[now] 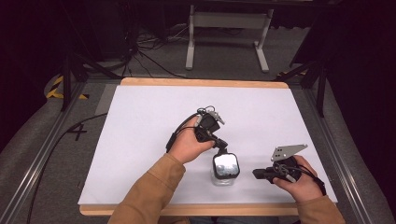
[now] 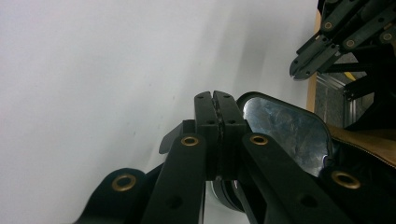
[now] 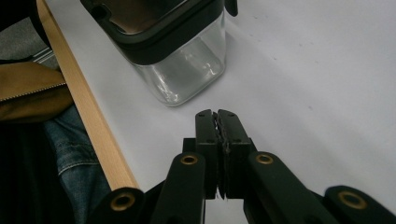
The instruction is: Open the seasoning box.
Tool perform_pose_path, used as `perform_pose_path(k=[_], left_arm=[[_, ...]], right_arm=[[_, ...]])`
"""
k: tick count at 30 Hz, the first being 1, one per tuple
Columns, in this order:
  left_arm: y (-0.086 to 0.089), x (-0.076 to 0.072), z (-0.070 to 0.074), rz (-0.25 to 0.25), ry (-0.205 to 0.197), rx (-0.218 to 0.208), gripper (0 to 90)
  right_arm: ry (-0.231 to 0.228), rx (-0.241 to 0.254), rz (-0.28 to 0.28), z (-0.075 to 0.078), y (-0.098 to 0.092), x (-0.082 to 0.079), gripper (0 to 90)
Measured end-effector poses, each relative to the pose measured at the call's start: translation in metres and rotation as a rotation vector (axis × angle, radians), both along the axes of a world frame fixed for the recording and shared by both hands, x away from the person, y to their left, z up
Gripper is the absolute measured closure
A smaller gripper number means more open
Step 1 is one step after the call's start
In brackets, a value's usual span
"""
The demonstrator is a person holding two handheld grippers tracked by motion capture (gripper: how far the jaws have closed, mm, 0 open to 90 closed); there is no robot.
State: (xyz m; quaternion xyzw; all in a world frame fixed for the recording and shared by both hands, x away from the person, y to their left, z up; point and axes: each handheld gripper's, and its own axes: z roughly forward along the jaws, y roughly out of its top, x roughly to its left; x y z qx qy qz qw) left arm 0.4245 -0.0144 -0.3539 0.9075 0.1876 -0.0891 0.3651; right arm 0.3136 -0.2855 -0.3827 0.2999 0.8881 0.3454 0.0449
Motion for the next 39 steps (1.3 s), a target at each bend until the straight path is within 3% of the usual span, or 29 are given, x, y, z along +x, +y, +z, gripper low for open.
perform_pose_path(k=[7, 13, 30, 39], left_arm=[[-0.001, 0.001, 0.0, 0.002, 0.0, 0.008, 90.0], [-0.002, 0.0, 0.001, 0.004, 0.0, 0.008, 90.0], [-0.001, 0.002, -0.001, 0.009, 0.018, -0.01, 90.0], [-0.001, 0.002, -0.002, 0.01, 0.016, -0.011, 90.0]], right_arm=[[-0.021, -0.006, 0.048, 0.006, 0.014, -0.006, 88.6], [-0.018, 0.0, 0.055, 0.007, 0.017, -0.008, 88.9], [-0.064, 0.034, 0.107, 0.013, 0.031, -0.015, 89.7], [-0.057, 0.038, 0.118, 0.014, 0.034, -0.016, 89.7]])
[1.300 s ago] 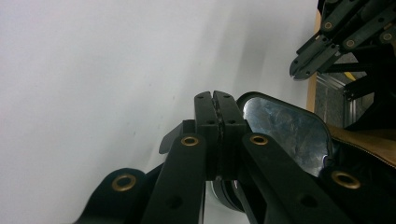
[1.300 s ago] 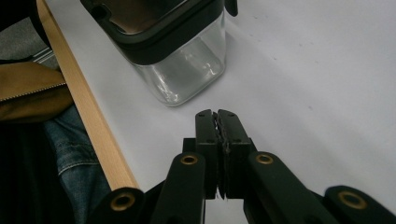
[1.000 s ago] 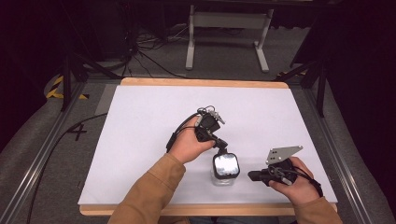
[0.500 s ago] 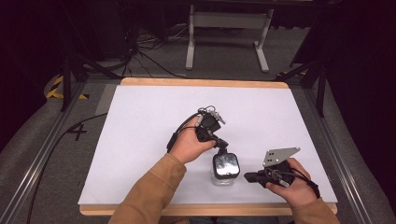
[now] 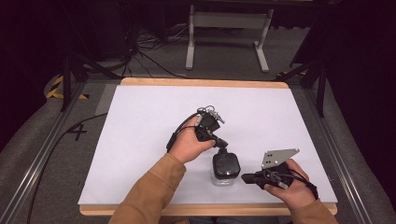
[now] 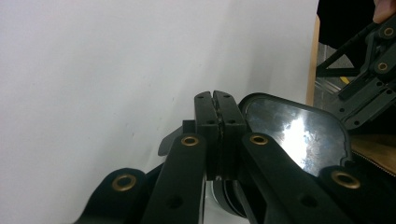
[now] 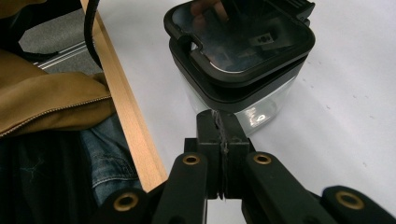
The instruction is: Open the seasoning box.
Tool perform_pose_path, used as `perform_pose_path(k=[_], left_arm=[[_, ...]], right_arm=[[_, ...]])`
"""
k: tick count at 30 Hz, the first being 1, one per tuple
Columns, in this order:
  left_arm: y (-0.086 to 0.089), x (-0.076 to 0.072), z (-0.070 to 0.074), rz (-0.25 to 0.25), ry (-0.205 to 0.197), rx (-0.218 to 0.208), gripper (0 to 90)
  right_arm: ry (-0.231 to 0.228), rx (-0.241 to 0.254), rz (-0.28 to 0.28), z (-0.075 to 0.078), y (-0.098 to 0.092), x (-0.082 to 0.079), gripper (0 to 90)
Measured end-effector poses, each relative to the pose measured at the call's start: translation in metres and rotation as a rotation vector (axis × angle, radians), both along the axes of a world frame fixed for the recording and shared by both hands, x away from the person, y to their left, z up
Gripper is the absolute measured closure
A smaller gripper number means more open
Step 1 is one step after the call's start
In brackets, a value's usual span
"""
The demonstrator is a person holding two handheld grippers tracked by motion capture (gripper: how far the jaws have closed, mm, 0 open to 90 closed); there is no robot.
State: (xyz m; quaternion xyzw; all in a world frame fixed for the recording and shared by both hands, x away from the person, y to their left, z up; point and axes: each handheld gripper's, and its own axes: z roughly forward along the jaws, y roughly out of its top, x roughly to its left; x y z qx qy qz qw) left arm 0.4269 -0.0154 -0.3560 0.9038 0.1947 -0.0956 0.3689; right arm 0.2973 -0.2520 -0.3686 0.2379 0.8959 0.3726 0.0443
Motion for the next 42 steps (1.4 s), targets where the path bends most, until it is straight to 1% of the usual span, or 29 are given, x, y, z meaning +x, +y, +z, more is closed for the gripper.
perform_pose_path(k=[4, 9, 12, 13, 16, 19, 21, 22, 23, 25, 27, 29, 30, 32, 34, 35, 36, 40, 42], left_arm=[[0.0, 0.0, 0.0, 0.001, -0.001, 0.002, 90.0], [0.0, 0.0, 0.0, 0.003, 0.002, -0.001, 90.0], [0.0, 0.0, 0.0, 0.003, -0.001, 0.0, 90.0], [0.0, 0.0, 0.0, 0.005, 0.0, 0.001, 90.0], [0.0, -0.001, 0.0, 0.004, -0.006, 0.005, 90.0], [0.0, -0.002, 0.001, 0.004, -0.02, 0.012, 90.0], [0.002, -0.002, 0.003, 0.016, -0.049, 0.019, 90.0], [0.005, -0.002, 0.005, 0.033, -0.06, 0.006, 89.3], [0.009, -0.003, 0.007, 0.05, -0.062, -0.016, 89.1], [0.017, -0.004, 0.012, 0.076, -0.079, -0.039, 89.4], [0.028, -0.009, 0.019, 0.106, -0.099, -0.067, 89.6], [0.036, -0.015, 0.025, 0.111, -0.121, -0.079, 89.7], [0.042, -0.02, 0.028, 0.115, -0.137, -0.092, 89.7], [0.05, -0.028, 0.033, 0.126, -0.153, -0.117, 89.9], [0.057, -0.036, 0.037, 0.125, -0.161, -0.121, 90.0], [0.06, -0.04, 0.038, 0.114, -0.161, -0.113, 90.0], [0.06, -0.04, 0.038, 0.114, -0.161, -0.113, 90.0], [0.066, -0.057, 0.039, 0.097, -0.173, -0.094, 90.0], [0.071, -0.067, 0.039, 0.085, -0.165, -0.089, 90.0]], right_arm=[[-0.004, 0.006, -0.001, 0.0, 0.001, 0.0, 89.6], [-0.03, 0.038, 0.001, 0.003, 0.003, -0.002, 89.9], [-0.036, 0.056, 0.0, 0.003, 0.005, -0.003, 90.0], [-0.031, 0.055, -0.001, 0.003, 0.006, -0.003, 89.9], [-0.038, 0.059, -0.006, 0.001, 0.006, -0.002, 90.0], [-0.049, 0.066, -0.014, 0.0, 0.006, -0.001, 90.0], [-0.051, 0.069, -0.019, 0.0, 0.006, 0.0, 90.0], [-0.051, 0.07, -0.019, 0.0, 0.006, 0.0, 90.0], [-0.052, 0.073, -0.017, 0.0, 0.006, 0.0, 90.0], [-0.051, 0.079, -0.019, 0.001, 0.006, 0.0, 90.0], [-0.05, 0.087, -0.021, 0.001, 0.006, 0.001, 90.0], [-0.054, 0.098, -0.021, 0.002, 0.005, 0.002, 90.0], [-0.055, 0.101, -0.022, 0.002, 0.005, 0.002, 90.0], [-0.054, 0.11, -0.021, 0.004, 0.005, 0.003, 90.0], [-0.057, 0.119, -0.023, 0.005, 0.005, 0.004, 90.0], [-0.06, 0.125, -0.023, 0.005, 0.005, 0.004, 90.0], [-0.06, 0.125, -0.023, 0.005, 0.005, 0.004, 90.0], [-0.067, 0.142, -0.022, 0.008, 0.006, 0.006, 90.0], [-0.069, 0.152, -0.016, 0.009, 0.008, 0.007, 90.0]])
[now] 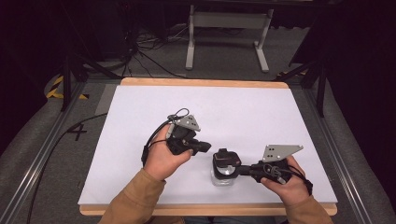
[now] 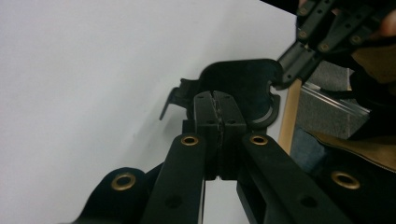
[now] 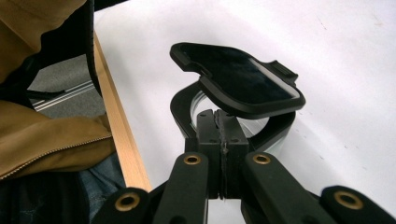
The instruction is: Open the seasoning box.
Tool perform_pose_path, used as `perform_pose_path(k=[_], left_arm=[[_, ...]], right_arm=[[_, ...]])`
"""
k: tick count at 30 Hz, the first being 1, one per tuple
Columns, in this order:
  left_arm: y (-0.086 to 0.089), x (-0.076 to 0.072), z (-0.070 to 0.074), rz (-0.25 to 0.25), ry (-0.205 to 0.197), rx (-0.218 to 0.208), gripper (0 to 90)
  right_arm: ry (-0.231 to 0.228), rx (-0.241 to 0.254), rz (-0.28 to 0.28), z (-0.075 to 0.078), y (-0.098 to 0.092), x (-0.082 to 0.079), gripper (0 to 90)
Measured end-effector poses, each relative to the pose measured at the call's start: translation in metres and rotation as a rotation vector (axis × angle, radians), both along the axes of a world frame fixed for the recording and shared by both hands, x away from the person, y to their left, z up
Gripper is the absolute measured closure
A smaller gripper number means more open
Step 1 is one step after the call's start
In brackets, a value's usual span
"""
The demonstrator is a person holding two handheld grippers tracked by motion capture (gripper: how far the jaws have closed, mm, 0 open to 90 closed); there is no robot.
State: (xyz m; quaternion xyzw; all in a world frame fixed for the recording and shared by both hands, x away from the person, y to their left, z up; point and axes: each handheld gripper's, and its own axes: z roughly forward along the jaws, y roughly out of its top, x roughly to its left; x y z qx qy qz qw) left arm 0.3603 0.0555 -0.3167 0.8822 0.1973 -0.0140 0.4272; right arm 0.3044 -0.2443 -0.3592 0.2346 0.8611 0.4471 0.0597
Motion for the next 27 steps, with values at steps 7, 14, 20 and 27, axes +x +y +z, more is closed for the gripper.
perform_pose_path(k=[7, 14, 20, 27], left_arm=[[0.004, -0.014, 0.0, -0.033, 0.004, 0.016, 90.0], [0.007, -0.025, -0.004, -0.085, -0.009, 0.003, 90.0], [0.002, -0.029, -0.011, -0.109, -0.003, 0.0, 90.0], [-0.018, -0.029, -0.026, -0.131, 0.006, -0.002, 90.0]], right_arm=[[-0.01, 0.021, 0.008, 0.003, 0.002, 0.004, 90.0], [-0.033, 0.052, 0.012, 0.007, 0.002, 0.009, 90.0], [-0.053, 0.069, 0.006, 0.008, 0.003, 0.012, 90.0], [-0.054, 0.093, -0.01, 0.008, 0.004, 0.017, 90.0]])
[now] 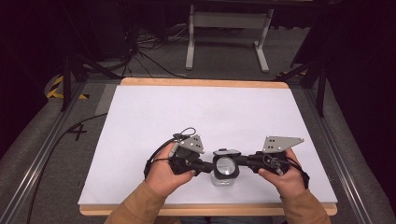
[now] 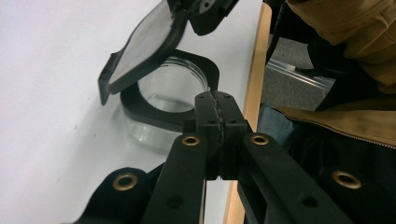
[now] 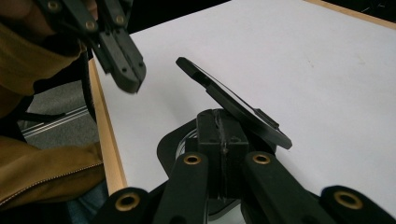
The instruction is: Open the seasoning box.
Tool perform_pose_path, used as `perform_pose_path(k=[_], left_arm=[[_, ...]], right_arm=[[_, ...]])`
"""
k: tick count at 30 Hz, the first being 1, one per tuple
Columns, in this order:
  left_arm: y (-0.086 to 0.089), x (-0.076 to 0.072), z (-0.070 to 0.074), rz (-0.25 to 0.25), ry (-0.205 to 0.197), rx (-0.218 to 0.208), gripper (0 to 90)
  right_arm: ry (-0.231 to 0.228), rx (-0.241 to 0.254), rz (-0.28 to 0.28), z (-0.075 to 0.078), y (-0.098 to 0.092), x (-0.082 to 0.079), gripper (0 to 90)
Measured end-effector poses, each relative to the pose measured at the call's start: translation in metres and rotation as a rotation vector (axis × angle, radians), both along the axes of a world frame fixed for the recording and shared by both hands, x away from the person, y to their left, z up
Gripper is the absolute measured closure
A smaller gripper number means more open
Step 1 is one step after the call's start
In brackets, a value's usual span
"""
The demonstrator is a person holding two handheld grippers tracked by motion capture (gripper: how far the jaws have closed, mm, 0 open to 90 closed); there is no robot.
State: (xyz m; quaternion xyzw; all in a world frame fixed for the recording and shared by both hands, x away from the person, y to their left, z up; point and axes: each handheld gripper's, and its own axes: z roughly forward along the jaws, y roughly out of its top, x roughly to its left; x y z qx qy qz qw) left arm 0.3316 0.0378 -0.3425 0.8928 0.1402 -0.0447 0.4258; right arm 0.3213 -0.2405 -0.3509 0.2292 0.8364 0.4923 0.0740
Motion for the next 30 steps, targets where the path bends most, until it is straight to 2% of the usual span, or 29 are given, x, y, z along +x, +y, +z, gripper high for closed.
perform_pose_path(k=[4, 9, 15, 25, 30], left_arm=[[-0.01, 0.001, -0.008, 0.01, -0.003, -0.009, 89.9], [-0.018, 0.003, -0.019, 0.017, -0.008, 0.005, 89.9], [-0.023, 0.004, -0.027, 0.03, -0.006, 0.009, 89.8], [-0.028, 0.001, -0.03, 0.041, -0.045, 0.026, 90.0], [-0.028, 0.001, -0.031, 0.048, -0.034, 0.02, 90.0]], right_arm=[[-0.021, 0.006, -0.016, 0.001, 0.0, 0.001, 90.0], [-0.047, -0.004, -0.031, 0.0, 0.0, 0.002, 90.0], [-0.05, 0.003, -0.041, 0.001, -0.002, 0.004, 90.0], [-0.062, 0.024, -0.061, 0.001, -0.003, 0.008, 90.0], [-0.07, 0.04, -0.08, 0.003, -0.004, 0.011, 90.0]])
